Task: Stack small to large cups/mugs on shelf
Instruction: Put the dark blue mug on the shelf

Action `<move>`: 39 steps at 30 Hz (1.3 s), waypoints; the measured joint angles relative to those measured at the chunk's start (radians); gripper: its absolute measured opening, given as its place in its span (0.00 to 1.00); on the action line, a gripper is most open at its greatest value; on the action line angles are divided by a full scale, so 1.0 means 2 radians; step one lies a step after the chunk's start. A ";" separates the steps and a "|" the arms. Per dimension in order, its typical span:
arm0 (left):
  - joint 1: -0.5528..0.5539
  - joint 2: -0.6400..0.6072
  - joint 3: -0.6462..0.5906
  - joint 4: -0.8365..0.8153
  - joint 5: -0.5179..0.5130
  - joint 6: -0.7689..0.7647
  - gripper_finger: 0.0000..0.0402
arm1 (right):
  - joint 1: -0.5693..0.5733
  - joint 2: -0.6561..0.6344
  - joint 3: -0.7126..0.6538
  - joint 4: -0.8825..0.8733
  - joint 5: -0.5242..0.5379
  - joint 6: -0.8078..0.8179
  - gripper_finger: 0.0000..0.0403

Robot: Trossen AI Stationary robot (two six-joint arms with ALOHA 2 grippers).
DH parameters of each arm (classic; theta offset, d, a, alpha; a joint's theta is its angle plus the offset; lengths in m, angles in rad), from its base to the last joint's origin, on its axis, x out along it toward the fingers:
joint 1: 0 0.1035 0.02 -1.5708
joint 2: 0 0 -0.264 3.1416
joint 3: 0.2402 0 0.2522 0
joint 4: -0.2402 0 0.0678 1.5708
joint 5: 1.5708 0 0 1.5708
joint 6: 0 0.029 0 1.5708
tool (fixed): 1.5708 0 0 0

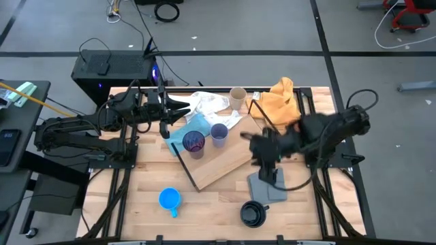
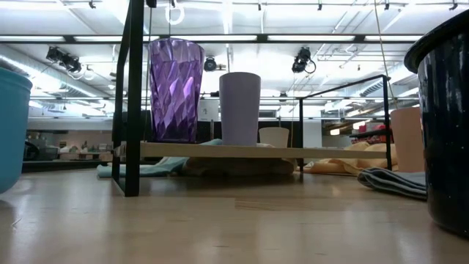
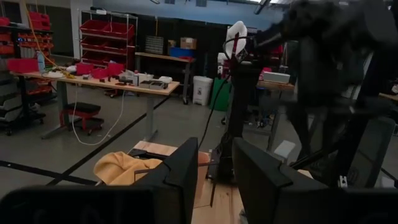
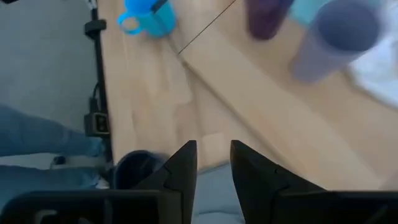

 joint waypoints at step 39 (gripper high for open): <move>0.000 0.000 0.000 0.000 0.000 0.006 0.27 | 0.100 0.066 -0.284 0.238 -0.095 0.138 0.26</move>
